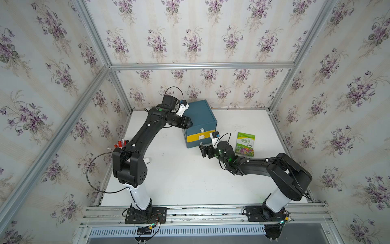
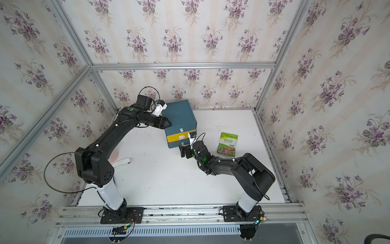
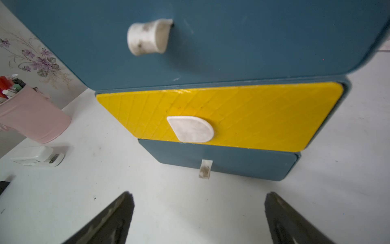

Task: Take the seed bags out of the drawer
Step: Open the drawer in the storage box.

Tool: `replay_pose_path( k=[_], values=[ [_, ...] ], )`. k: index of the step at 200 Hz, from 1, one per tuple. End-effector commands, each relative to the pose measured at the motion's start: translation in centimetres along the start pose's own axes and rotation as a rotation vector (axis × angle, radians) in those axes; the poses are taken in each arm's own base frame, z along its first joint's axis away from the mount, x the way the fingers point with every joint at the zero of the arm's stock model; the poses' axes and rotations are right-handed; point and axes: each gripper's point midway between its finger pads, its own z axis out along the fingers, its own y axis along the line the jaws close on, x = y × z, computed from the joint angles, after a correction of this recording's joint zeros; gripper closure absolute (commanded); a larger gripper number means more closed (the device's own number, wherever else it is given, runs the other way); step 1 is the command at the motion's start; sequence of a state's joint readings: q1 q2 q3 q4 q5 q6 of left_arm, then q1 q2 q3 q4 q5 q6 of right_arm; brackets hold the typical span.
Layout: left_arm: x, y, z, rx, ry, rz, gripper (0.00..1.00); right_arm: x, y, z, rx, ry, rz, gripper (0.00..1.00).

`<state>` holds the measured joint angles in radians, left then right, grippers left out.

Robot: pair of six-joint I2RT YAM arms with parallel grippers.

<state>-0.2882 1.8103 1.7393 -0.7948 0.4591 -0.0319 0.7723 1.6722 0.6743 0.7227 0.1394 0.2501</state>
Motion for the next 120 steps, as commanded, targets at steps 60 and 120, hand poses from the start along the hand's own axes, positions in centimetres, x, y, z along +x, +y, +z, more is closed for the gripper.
replay_pose_path(
  k=[60, 120],
  values=[
    [2.7, 1.1, 0.4, -0.041, 0.109, 0.012, 0.29, -4.0, 0.1, 1.6, 0.062, -0.210, -0.089, 0.04],
    [3.0, 1.3, 0.6, -0.042, 0.120, 0.010, 0.29, -4.2, 0.0, 2.9, 0.118, -0.213, -0.112, 0.08]
  ],
)
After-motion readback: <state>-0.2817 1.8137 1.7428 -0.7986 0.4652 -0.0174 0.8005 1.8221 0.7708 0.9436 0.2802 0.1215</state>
